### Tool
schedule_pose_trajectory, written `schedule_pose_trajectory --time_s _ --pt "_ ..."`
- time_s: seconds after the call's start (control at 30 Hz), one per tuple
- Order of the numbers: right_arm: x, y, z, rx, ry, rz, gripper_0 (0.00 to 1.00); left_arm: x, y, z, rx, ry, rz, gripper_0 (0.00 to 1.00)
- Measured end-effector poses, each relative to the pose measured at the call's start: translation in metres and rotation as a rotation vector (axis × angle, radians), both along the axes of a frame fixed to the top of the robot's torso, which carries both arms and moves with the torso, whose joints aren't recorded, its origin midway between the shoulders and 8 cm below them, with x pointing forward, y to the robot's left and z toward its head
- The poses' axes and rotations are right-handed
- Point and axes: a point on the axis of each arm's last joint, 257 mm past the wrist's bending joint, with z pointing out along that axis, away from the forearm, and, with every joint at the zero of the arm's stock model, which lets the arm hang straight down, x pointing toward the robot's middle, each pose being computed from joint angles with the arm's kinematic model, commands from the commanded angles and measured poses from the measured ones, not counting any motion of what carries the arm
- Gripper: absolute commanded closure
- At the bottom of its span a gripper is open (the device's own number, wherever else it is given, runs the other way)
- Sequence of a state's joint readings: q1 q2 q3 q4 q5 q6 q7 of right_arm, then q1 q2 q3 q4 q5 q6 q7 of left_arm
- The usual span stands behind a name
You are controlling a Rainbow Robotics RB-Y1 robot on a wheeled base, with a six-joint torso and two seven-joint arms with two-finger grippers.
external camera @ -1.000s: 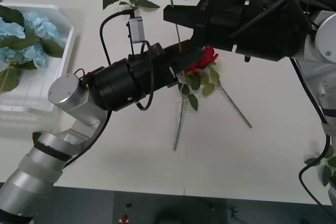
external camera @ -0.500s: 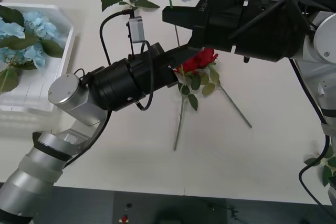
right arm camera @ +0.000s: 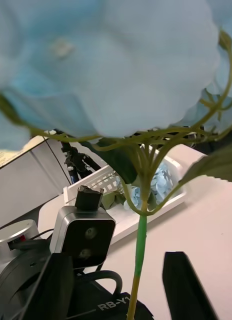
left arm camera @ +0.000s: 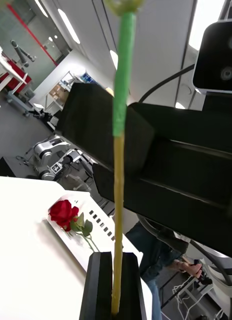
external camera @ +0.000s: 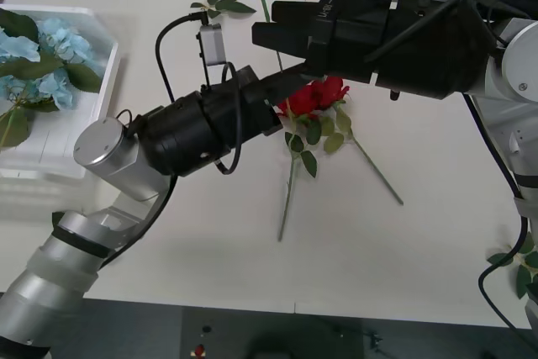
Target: Put the red flowers into the right box and the blue flowers into the left box
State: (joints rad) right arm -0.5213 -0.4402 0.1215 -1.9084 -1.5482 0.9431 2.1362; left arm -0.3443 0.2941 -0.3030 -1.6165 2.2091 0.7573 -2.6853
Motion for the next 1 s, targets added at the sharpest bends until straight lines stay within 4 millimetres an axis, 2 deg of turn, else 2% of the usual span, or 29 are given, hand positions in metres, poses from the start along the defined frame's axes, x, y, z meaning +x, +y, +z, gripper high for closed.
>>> schedule_pose_trajectory --time_s 0.1,0.23,0.47,0.57,0.63,0.73,0.87,1.0 --pt "0.0 0.0 0.0 0.0 0.0 0.0 0.0 0.006 0.014 0.004 -0.009 0.004 0.016 1.0" --pt "0.0 0.0 0.0 0.002 0.005 0.0 0.0 0.022 0.05 0.01 0.001 -0.002 0.066 1.0" --pt "0.006 -0.003 -0.004 -0.017 0.004 -0.026 0.0 0.056 0.15 0.017 0.186 -0.082 0.228 1.0" --pt "0.013 -0.006 -0.009 -0.018 0.056 -0.055 0.0 0.068 0.191 0.021 0.278 -0.108 0.293 1.0" --pt "0.019 -0.009 -0.02 -0.036 0.122 -0.086 0.0 0.076 0.216 0.021 0.328 -0.11 0.332 1.0" --pt "0.03 -0.021 -0.053 -0.146 0.234 -0.134 0.0 0.083 0.248 0.021 0.376 -0.068 0.365 1.0" --pt "0.062 -0.05 -0.092 -0.296 0.367 -0.228 0.0 0.087 0.294 0.02 0.372 0.143 0.37 1.0" --pt "0.094 -0.08 -0.119 -0.389 0.51 -0.339 0.0 0.087 0.326 0.018 0.42 0.191 0.389 1.0"
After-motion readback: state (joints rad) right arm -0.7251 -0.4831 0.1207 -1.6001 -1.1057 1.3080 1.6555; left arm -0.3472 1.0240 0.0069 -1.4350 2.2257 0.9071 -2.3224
